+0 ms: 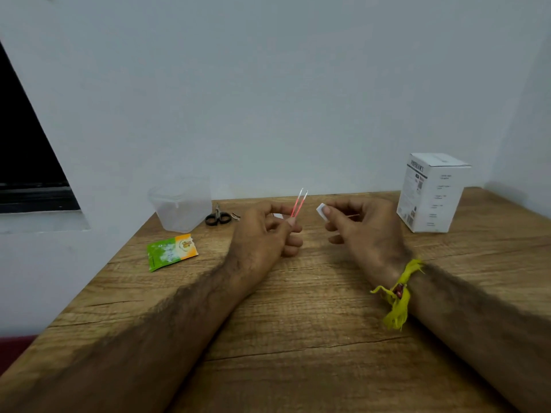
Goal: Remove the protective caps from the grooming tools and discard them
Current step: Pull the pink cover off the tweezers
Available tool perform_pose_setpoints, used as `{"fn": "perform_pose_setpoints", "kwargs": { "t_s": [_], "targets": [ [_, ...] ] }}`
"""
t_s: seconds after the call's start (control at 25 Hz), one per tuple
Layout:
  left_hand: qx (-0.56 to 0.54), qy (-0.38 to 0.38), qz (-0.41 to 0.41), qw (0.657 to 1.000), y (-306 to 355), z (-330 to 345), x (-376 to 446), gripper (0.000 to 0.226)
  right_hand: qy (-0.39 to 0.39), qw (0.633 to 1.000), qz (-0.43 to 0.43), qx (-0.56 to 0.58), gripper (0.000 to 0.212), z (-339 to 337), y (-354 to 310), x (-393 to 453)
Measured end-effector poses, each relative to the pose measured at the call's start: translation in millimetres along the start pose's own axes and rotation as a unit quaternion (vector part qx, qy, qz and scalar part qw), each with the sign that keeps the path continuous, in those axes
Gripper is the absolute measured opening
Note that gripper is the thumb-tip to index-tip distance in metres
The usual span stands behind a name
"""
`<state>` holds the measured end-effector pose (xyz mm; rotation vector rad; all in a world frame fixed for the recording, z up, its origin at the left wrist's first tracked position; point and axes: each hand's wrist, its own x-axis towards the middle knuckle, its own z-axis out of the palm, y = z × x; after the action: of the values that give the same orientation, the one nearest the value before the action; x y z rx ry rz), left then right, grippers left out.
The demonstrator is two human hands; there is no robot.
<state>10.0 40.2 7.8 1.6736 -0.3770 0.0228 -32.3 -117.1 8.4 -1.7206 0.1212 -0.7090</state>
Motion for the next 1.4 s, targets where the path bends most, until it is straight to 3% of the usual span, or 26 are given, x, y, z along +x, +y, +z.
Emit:
{"fn": "perform_pose_setpoints", "kwargs": {
  "t_s": [0.32, 0.48, 0.56, 0.76, 0.96, 1.4],
  "targets": [
    [0.021, -0.025, 0.000, 0.999, -6, 0, 5, 0.018, 0.014, 0.989, -0.131, -0.064, 0.004, -1, 6, 4],
    [0.042, -0.030, 0.026, 0.998, -7, 1, 5, 0.018, -0.002, 0.936, -0.297, -0.187, 0.013, -2, 9, 8],
    [0.060, -0.023, 0.041, 0.997, -4, 1, 3, 0.015, -0.022, 0.910, -0.341, -0.234, 0.014, -3, 14, 13],
    [-0.055, -0.025, -0.012, 0.998, -1, -2, 1, 0.009, -0.033, 0.861, -0.402, -0.310, 0.010, -7, 18, 20],
    [-0.160, -0.028, -0.050, 0.985, -2, -4, 3, 0.004, 0.008, 0.839, -0.425, -0.339, 0.006, -6, 16, 20],
    [-0.145, -0.065, -0.059, 0.985, 2, -5, 3, 0.011, 0.040, 0.806, -0.443, -0.390, 0.011, -5, 13, 21]
  ]
}}
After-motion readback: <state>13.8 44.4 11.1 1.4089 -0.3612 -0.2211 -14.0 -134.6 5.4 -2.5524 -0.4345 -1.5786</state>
